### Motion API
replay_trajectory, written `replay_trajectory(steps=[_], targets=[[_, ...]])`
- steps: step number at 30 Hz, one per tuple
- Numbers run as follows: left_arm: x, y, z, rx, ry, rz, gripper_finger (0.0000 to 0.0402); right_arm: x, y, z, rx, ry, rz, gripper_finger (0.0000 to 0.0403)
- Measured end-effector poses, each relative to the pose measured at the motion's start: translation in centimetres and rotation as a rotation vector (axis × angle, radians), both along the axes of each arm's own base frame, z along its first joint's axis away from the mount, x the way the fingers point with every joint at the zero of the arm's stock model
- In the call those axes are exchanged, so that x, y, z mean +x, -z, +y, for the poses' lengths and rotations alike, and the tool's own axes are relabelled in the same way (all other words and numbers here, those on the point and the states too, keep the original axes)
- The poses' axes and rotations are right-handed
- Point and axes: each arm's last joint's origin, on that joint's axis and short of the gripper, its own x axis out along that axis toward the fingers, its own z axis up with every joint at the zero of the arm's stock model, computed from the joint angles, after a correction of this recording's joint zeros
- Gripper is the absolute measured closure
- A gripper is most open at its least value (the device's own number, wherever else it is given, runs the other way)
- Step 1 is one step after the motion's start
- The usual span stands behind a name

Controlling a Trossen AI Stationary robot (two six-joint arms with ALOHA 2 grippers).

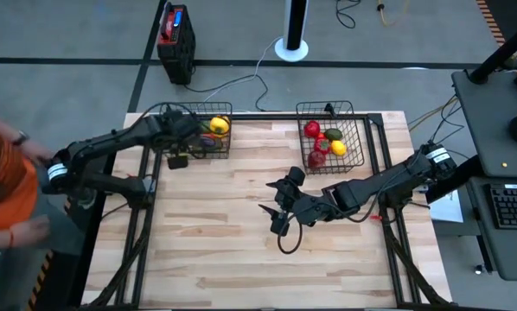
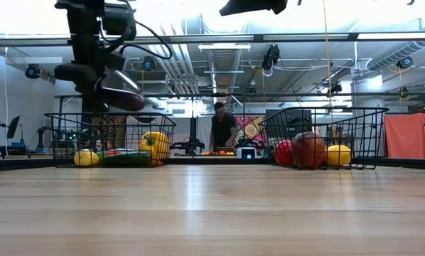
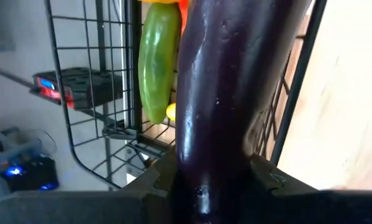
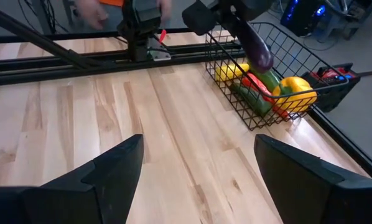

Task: Sort produce into baskets
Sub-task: Put the purple eggplant into the left black wire basket

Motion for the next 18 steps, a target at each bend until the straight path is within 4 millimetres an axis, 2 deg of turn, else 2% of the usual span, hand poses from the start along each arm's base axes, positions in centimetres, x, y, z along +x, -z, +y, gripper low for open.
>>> replay_trajectory(steps=[4, 7, 11, 18], targets=[[0.1, -0.4, 0.7, 0.005, 0.029, 0.020, 0.0321, 0.0, 0.0, 0.0, 0.001, 0.001, 0.000, 0.0105], [0.6, -1.4, 2.1, 0.020, -0.006, -0.035, 0.0321, 0.0, 0.0, 0.0, 0.001, 0.001, -0.001, 0.0109], [1.2, -2.6, 4.0, -0.054, -0.004, -0.114, 0.0321, 0.0, 0.0, 0.0, 0.001, 0.001, 0.000, 0.0110], [2.4, -1.3, 6.4, -0.133, 0.020, -0.053, 0.0321, 0.0, 0.0, 0.1, 0.015, -0.023, 0.006, 0.0101]])
